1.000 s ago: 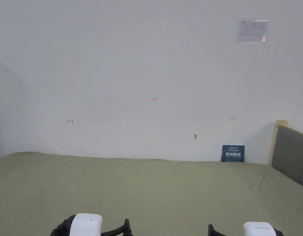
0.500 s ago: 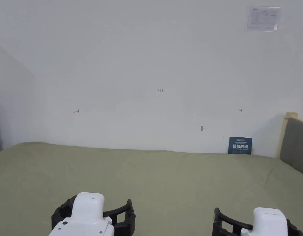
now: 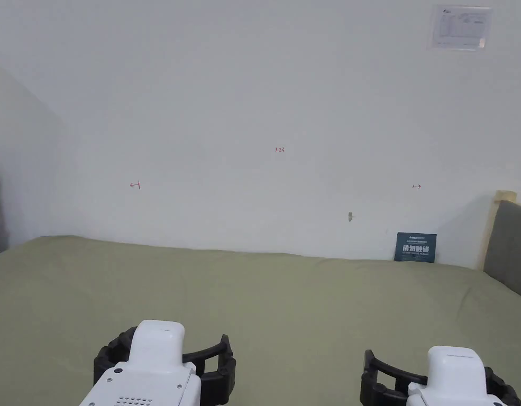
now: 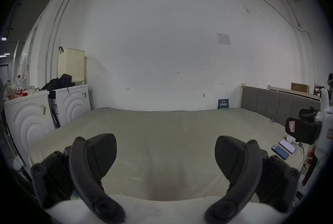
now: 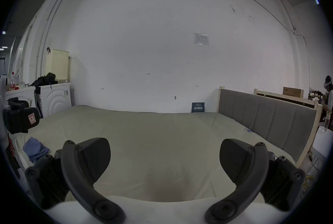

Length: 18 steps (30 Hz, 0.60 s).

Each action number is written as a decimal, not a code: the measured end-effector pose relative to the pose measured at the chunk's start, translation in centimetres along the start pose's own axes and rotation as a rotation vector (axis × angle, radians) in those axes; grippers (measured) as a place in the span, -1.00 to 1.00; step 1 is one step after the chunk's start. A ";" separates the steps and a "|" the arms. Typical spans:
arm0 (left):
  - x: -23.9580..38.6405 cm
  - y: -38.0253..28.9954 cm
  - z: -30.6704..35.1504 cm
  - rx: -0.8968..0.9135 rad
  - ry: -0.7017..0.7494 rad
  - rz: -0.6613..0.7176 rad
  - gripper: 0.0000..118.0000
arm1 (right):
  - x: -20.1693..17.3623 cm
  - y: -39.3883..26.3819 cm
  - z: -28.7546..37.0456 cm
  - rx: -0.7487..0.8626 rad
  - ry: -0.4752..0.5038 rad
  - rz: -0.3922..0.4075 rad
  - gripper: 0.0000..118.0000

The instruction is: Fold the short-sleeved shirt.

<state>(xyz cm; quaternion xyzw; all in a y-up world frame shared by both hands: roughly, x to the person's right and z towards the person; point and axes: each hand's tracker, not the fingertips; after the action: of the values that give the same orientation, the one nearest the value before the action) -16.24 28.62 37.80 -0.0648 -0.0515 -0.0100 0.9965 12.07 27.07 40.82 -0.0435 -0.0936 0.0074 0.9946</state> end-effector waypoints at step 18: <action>-0.7 -0.2 -0.5 -0.018 0.038 -0.002 0.93 | -0.2 0.1 -0.6 -0.015 -0.003 -0.003 0.99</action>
<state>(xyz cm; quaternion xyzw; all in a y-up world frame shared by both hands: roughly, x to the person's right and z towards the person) -16.86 28.32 37.22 -0.0735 -0.0327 -0.0127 0.9967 11.95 27.16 40.19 -0.0508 -0.0951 0.0055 0.9942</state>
